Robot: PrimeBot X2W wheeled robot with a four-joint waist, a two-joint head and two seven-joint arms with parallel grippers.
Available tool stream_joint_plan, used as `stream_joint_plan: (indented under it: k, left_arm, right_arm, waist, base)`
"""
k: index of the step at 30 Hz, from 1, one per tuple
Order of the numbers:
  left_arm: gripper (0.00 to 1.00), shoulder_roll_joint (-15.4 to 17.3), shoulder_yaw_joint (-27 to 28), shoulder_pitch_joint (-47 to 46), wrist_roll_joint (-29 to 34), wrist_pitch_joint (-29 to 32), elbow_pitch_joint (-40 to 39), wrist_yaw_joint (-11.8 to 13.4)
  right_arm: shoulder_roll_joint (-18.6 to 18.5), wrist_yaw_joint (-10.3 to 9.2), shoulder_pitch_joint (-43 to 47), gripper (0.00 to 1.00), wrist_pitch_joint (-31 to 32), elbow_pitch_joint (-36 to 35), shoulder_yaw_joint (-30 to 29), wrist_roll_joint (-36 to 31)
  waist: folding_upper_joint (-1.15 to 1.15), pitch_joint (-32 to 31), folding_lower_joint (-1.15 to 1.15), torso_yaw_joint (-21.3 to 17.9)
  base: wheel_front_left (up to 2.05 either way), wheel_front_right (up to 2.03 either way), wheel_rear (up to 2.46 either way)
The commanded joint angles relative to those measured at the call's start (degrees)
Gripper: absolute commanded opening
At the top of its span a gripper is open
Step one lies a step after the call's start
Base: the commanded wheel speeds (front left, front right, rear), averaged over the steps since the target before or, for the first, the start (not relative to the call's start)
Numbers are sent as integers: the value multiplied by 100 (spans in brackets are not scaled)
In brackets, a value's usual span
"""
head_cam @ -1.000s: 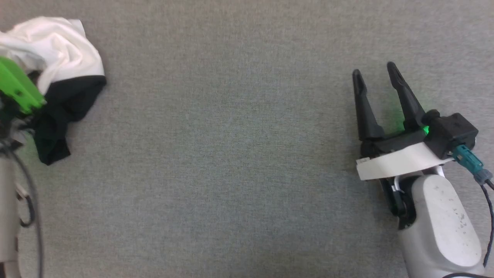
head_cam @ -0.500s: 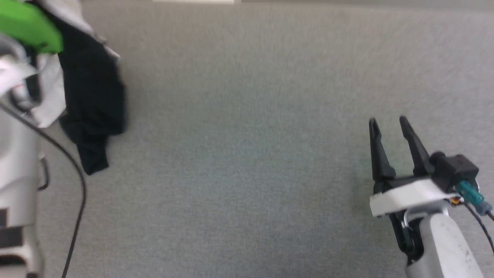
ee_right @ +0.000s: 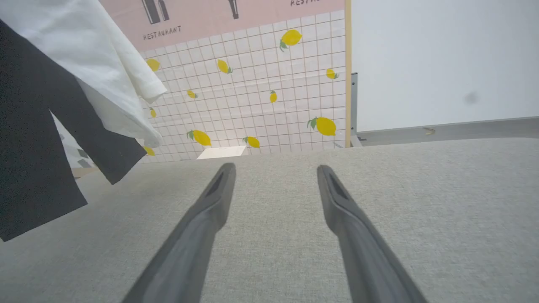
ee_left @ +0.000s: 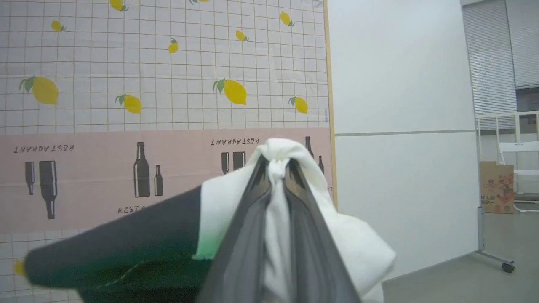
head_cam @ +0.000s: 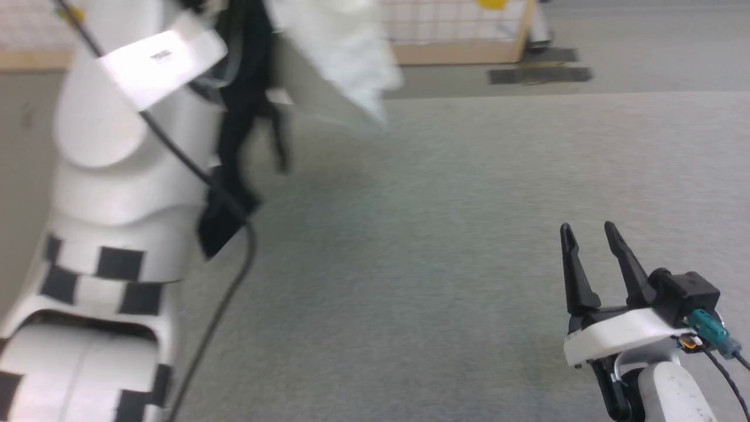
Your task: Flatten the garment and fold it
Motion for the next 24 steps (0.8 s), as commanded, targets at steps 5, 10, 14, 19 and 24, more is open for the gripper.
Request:
stream_joint_plan:
  k: [5, 10, 14, 19, 24]
  left_arm:
    - [0, -402, -263, -142, -302, -27, 105, -117]
    - [0, -542, -815, 293, -627, 144, 347, -185]
    - [0, -561, -1395, 953, -1044, 514, 669, -269]
    - [0, -563, -2304, 1907, -1450, 1422, 1299, -349]
    - [0, -564, -3001, 2583, -1618, 2343, 1846, -469]
  right_arm:
    - [-5, -10, 145, 100, 102, -117, 25, 30]
    - [-5, -10, 177, 100, 182, -215, 73, 37]
    - [-5, -10, 185, 100, 236, -273, 116, 48]
    - [-5, -10, 179, 100, 255, -292, 131, 72]
    - [-5, -10, 199, 100, 251, -301, 124, 92]
  waist:
    - [0, -296, 0, -829]
    - [0, -194, 0, -1126]
    - [0, -87, 0, -1301]
    - [0, 17, 0, -1439]
    - [0, 79, 0, -1468]
  base:
    - [0, 0, 0]
    - [0, 0, 0]
    - [0, 0, 0]
    - [0, 0, 0]
    - [0, 0, 0]
